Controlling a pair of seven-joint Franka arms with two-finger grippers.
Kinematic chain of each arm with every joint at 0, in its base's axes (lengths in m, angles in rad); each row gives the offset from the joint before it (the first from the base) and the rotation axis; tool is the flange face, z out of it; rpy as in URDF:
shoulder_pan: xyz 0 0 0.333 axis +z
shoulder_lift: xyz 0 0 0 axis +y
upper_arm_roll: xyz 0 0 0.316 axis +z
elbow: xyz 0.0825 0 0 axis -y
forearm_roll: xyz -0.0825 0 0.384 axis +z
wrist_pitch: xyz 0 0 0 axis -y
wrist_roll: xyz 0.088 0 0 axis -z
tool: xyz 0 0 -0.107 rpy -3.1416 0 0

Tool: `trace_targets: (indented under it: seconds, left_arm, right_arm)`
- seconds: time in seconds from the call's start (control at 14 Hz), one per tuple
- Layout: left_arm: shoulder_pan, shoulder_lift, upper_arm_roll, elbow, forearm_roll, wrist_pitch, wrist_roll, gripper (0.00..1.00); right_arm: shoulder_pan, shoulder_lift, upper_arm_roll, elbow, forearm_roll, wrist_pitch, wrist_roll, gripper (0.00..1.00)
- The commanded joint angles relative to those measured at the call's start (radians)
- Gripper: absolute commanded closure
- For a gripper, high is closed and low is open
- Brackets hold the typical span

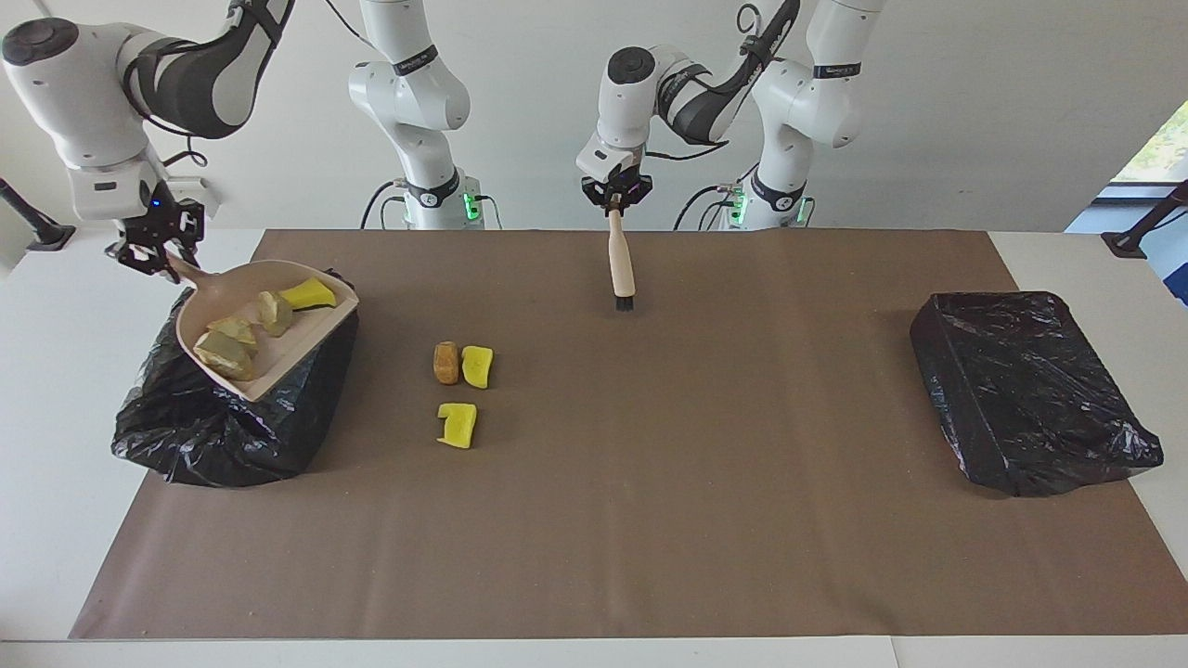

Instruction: Sweep and dump trash in bin

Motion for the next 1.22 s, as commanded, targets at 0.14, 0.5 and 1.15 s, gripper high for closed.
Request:
trace_targets:
  seconds: [0.14, 0.5, 1.15]
  left_arm:
    - [-0.026, -0.013, 0.014, -0.034, -0.002, 0.059, -0.015, 1.00]
    - [-0.026, 0.008, 0.014, -0.036, -0.003, 0.067, -0.009, 1.00]
    - [-0.012, 0.033, 0.014, -0.028, -0.020, 0.072, 0.097, 0.90]
  right_arm:
    - [0.090, -0.002, 0.016, -0.032, -0.255, 0.019, -0.012, 1.00]
    - [0.144, 0.004, 0.019, -0.068, -0.445, 0.085, -0.124, 1.00]
    - [0.190, -0.108, 0.058, 0.043, -0.561, -0.023, -0.113, 1.00]
